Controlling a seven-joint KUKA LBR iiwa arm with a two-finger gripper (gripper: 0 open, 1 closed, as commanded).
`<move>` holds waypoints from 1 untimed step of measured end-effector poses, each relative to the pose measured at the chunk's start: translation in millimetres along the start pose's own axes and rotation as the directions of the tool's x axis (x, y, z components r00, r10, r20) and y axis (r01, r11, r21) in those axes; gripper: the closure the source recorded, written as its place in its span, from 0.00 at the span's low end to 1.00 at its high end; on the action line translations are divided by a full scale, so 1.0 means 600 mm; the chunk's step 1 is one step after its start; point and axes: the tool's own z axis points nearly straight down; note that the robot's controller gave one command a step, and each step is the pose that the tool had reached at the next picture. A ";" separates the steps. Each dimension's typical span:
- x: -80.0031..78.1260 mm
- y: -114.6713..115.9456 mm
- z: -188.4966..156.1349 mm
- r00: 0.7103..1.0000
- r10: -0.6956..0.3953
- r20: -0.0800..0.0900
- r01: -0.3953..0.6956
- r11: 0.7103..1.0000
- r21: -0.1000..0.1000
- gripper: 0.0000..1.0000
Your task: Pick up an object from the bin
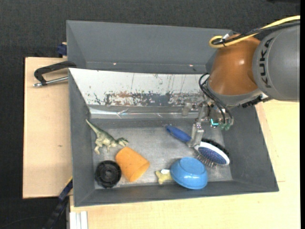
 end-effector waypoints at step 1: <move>0.036 -0.034 0.105 0.975 0.220 0.002 -0.220 0.975 -0.001 0.00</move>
Offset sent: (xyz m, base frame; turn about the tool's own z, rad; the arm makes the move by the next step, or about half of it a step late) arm -0.0211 -0.0209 -0.0615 0.2222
